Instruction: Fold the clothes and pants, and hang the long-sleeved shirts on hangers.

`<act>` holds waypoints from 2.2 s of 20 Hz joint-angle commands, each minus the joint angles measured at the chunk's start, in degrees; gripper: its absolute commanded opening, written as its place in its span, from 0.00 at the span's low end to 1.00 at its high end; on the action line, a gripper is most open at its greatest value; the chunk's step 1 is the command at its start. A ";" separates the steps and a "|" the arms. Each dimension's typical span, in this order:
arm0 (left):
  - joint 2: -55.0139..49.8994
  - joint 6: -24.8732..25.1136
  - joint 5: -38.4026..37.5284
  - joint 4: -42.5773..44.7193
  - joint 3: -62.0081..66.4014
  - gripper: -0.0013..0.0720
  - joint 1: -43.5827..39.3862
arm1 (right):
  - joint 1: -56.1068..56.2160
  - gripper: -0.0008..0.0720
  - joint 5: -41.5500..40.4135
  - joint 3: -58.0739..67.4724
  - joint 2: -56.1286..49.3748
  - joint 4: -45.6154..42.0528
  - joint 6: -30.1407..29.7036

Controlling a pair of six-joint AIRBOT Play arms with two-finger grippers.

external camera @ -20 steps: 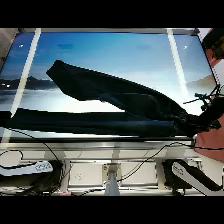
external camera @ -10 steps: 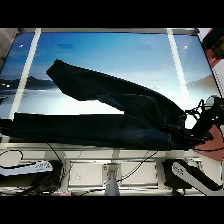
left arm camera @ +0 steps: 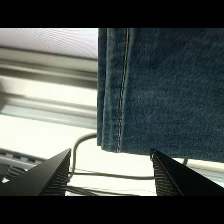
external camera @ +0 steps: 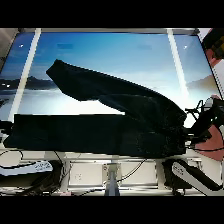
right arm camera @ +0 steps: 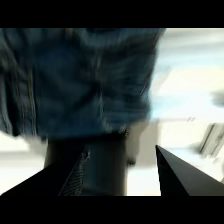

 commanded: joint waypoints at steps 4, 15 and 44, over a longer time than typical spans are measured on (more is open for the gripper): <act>0.07 0.00 -0.02 0.04 4.92 0.64 -4.92 | -0.02 0.68 -12.22 22.34 0.00 -1.20 3.04; 0.74 -1.70 3.85 -2.36 7.41 0.65 -10.19 | -25.97 0.65 -7.96 31.41 -8.07 32.35 -6.60; 0.70 -5.40 6.99 -20.20 7.39 0.65 -13.77 | -28.33 0.09 -19.50 -1.33 -28.89 50.03 -36.59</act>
